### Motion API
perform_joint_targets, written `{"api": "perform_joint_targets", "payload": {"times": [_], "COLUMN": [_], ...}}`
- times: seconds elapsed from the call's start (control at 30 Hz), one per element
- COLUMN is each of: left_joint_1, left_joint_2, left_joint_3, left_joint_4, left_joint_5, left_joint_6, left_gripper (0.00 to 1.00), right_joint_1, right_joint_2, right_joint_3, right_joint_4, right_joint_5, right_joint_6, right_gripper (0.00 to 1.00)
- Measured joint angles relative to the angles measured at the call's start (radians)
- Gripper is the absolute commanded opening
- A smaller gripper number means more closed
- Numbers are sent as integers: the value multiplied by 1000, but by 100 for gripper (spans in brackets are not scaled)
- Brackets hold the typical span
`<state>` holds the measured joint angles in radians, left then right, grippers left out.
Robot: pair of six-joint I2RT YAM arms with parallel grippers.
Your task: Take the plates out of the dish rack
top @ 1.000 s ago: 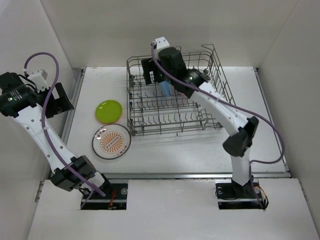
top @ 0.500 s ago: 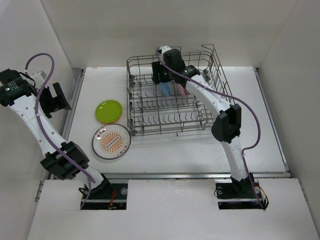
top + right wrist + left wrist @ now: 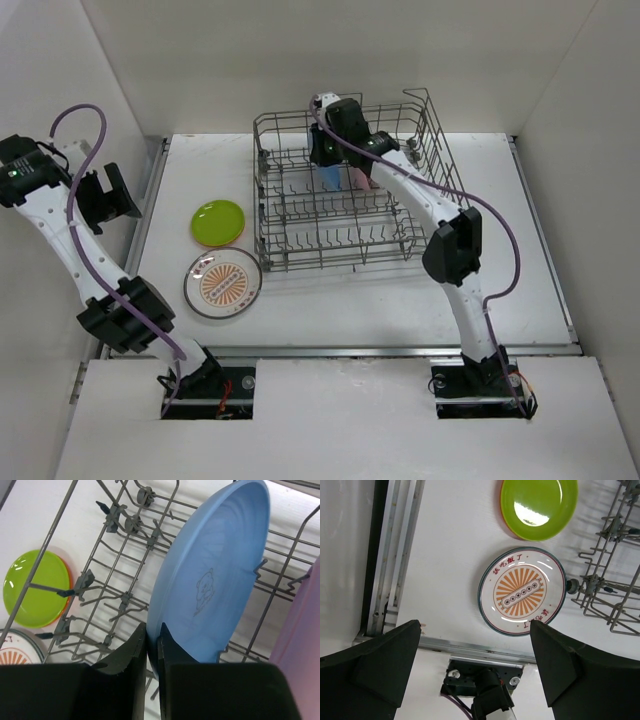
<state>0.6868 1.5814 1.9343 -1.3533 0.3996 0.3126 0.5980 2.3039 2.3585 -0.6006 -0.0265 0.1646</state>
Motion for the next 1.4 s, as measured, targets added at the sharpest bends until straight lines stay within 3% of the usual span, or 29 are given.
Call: {"api": "perform_joint_targets", "payload": {"times": [0.27,0.57,0.83,1.0,1.1,1.23,1.4], "left_joint_1": [0,-74,-233,-463,-585,-668,-684], "left_joint_2": [174,208,208,291,396,483,535], "left_joint_3": [250,251,200,202,253,267,267], "left_joint_4": [23,18,18,18,21,27,29], "left_joint_5": [85,195,275,263,255,241,226], "left_joint_6": [1,88,151,122,83,22,-47], "left_gripper": [89,91,92,92,92,92,86], "right_joint_1": [18,14,10,-56,-142,-256,-388], "right_joint_2": [-145,-406,-453,-671,-756,-817,-828], "right_joint_3": [-35,-53,8,-307,-403,-493,-596], "right_joint_4": [10,124,92,48,-53,-126,-199], "right_joint_5": [14,192,387,573,704,784,793], "right_joint_6": [7,-14,-14,40,122,207,302], "right_gripper": [0,0,0,0,0,0,0]}}
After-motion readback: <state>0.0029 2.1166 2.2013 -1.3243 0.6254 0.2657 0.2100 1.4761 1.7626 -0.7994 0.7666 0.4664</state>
